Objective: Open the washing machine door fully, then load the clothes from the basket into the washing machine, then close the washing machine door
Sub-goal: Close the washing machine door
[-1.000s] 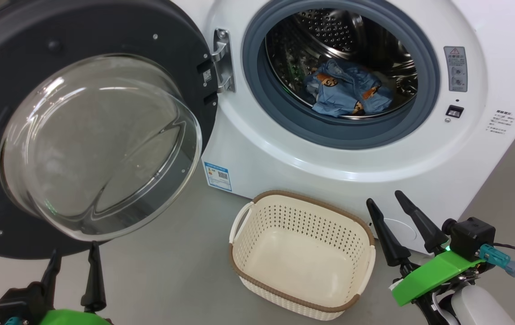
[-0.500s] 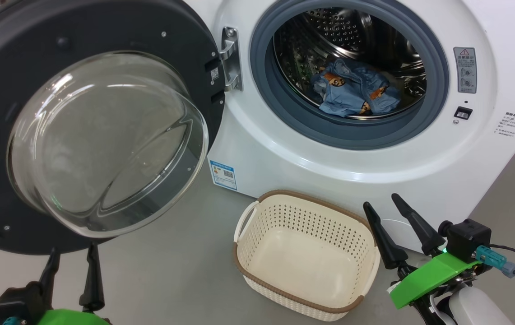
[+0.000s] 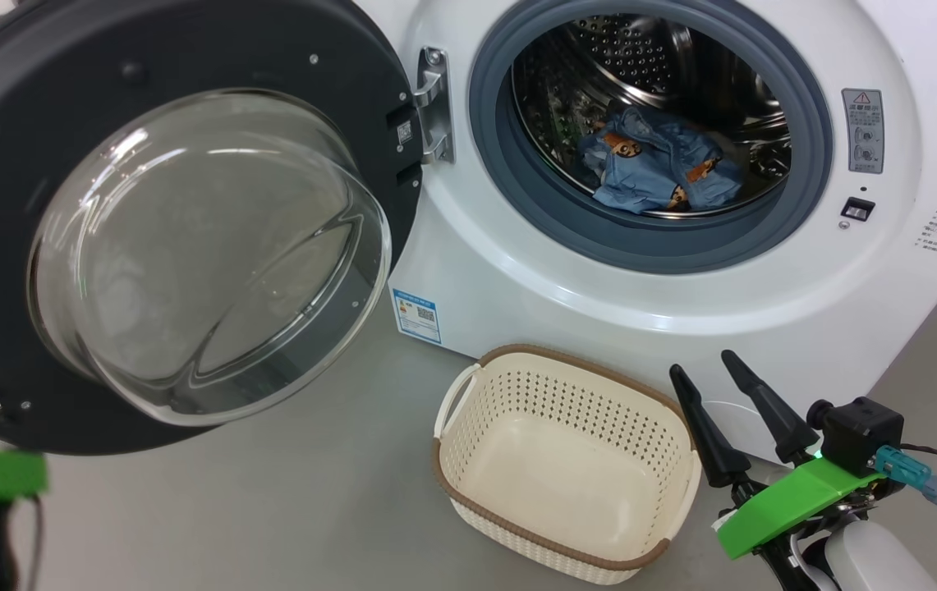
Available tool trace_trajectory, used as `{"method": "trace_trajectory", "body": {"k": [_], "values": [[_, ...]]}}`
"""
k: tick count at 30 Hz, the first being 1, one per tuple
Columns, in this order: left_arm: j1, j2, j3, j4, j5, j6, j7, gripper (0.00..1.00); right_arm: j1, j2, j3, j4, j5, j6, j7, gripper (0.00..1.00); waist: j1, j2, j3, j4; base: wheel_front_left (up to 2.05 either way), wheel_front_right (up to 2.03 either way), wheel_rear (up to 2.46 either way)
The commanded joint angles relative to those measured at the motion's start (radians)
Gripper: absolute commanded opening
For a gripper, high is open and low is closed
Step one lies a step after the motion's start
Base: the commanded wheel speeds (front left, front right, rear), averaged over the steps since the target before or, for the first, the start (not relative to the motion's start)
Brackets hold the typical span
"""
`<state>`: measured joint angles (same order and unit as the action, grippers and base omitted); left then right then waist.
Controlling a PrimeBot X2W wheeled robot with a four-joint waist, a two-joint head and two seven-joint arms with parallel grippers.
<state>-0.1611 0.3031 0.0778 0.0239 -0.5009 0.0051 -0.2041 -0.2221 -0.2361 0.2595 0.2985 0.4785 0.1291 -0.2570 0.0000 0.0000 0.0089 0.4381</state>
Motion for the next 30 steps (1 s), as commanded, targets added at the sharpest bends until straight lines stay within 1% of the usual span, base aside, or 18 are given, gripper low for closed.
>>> {"method": "trace_trajectory", "body": {"k": [1,5,8,13,18,21,23,24,25,27,30], "values": [[-0.088,0.042,0.069,-0.044,-0.062,-0.015,0.02,0.0,0.004,-0.013,0.02,-0.027,0.004,0.002,-0.005,1.0,0.0,0.0,0.005,-0.001,0.0,0.0,0.0],[-0.188,0.082,0.15,-0.043,-0.19,-0.045,0.069,0.0,-0.005,-0.02,0.028,-0.025,0.003,0.002,-0.005,1.0,0.0,0.0,0.016,-0.013,0.0,0.0,0.0],[-0.263,0.115,0.211,0.018,-0.288,-0.055,0.116,0.0,-0.013,-0.027,0.034,-0.023,0.003,0.002,-0.005,1.0,0.0,0.0,0.026,-0.026,0.0,0.0,0.0],[-0.389,0.168,0.318,0.196,-0.469,-0.058,0.213,0.0,-0.026,-0.042,0.042,-0.02,0.002,0.002,-0.005,1.0,0.0,0.0,0.044,-0.052,0.0,0.0,0.0],[-0.502,0.244,0.403,0.422,-0.599,-0.049,0.306,0.0,-0.042,-0.059,0.051,-0.018,0.001,0.002,-0.005,1.0,0.0,0.0,0.068,-0.08,0.0,0.0,0.0],[-0.553,0.29,0.44,0.549,-0.651,-0.044,0.353,0.0,-0.054,-0.069,0.057,-0.018,0.0,0.002,-0.005,1.0,0.0,0.0,0.085,-0.098,0.0,0.0,0.0],[-0.576,0.318,0.46,0.632,-0.67,-0.026,0.372,0.0,-0.062,-0.076,0.059,-0.018,0.0,0.002,-0.005,1.0,0.0,0.0,0.096,-0.111,0.0,0.0,0.0],[-0.576,0.318,0.46,0.632,-0.67,-0.026,0.372,0.0,-0.062,-0.076,0.059,-0.018,0.0,0.002,-0.005,1.0,0.0,0.0,0.096,-0.111,0.0,0.0,0.0],[-0.581,0.333,0.465,0.669,-0.672,-0.02,0.379,0.0,-0.066,-0.079,0.06,-0.018,-0.001,0.002,-0.005,1.0,0.0,0.0,0.102,-0.118,0.0,0.0,0.0],[-0.592,0.358,0.476,0.73,-0.681,-0.022,0.39,0.0,-0.073,-0.083,0.063,-0.019,-0.001,0.002,-0.005,1.0,0.0,0.0,0.112,-0.134,0.0,0.0,0.0],[-0.607,0.381,0.488,0.806,-0.702,-0.034,0.421,0.0,-0.076,-0.09,0.059,-0.02,-0.002,0.002,-0.005,1.0,0.0,0.0,0.128,-0.153,0.0,0.0,0.0]]}}
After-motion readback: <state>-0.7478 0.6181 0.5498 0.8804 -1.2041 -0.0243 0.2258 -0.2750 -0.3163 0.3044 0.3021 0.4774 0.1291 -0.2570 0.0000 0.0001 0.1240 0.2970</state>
